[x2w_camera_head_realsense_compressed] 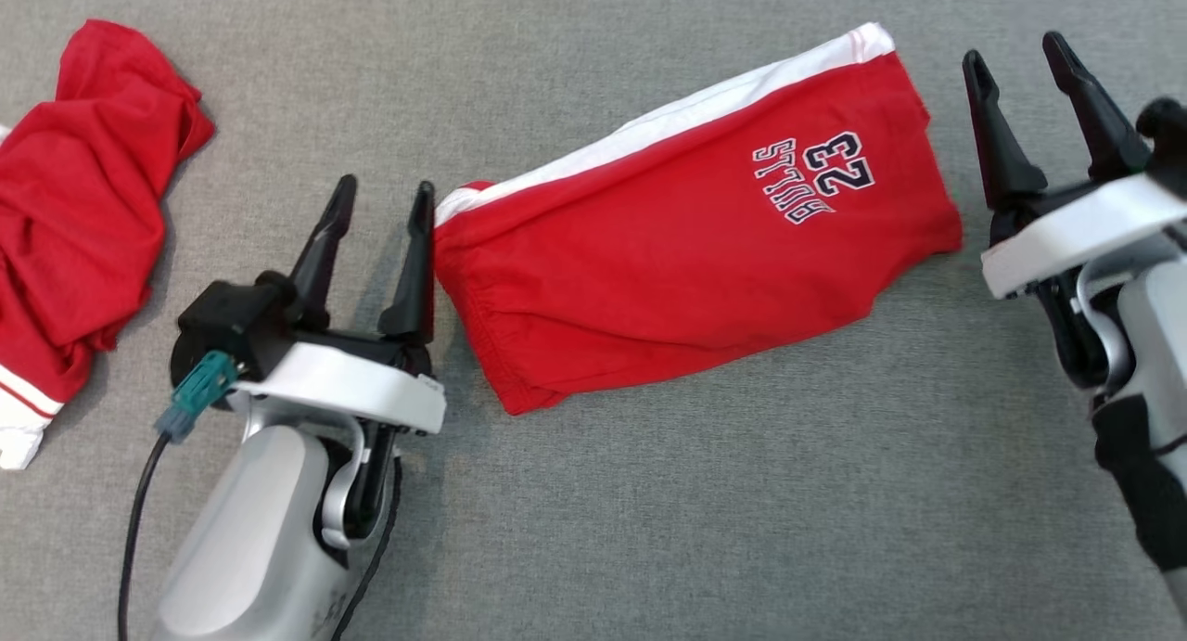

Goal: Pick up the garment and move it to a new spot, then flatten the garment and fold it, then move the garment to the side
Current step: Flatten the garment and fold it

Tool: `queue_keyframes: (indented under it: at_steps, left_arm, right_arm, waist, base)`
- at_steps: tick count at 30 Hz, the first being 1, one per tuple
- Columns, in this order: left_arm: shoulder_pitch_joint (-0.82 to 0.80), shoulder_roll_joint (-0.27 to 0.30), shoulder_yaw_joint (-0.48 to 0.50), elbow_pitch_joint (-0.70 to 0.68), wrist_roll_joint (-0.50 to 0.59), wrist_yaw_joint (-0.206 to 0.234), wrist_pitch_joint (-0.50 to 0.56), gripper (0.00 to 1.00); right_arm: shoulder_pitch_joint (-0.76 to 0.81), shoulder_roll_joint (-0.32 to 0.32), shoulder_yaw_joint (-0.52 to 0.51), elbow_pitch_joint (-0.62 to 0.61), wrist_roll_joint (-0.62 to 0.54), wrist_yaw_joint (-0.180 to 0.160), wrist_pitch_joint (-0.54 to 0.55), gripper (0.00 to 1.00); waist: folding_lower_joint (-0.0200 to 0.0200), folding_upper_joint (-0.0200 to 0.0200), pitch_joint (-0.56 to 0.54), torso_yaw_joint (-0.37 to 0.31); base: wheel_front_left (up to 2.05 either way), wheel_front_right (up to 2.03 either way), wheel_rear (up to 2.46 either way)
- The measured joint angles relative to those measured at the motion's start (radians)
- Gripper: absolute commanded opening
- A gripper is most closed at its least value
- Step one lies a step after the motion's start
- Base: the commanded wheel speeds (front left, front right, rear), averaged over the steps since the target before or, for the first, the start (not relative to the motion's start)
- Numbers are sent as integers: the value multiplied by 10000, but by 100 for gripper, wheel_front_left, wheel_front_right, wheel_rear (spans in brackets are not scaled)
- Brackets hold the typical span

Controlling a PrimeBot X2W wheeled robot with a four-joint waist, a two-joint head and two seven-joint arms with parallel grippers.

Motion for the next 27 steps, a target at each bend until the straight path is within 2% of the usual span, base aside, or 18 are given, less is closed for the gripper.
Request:
queue_keyframes:
  at_steps: [6,14,20,27]
  left_arm:
    - [638,121,675,-516,196,324,-84,100]
    - [1679,31,1720,-1097,439,560,-109,100]
    - [2352,-81,2111,-1139,725,502,-109,100]
    - [2475,-113,2151,-1064,986,412,-111,100]
  right_arm:
    - [1660,740,-1294,-1335,-1237,0,-8,100]
    - [3453,1338,-2372,-2575,-1774,0,-8,100]
    - [4219,1636,-2667,-2872,-1965,0,-6,100]
    - [4268,1678,-2688,-2894,-1994,0,-8,100]
  waist:
    - [0,0,-364,-336]
    - [0,0,-838,-626]
    - [0,0,-1081,-758]
    - [0,0,-1055,-774]
  base:
    - [0,0,0]
    - [0,0,0]
    - [0,0,0]
    - [0,0,0]
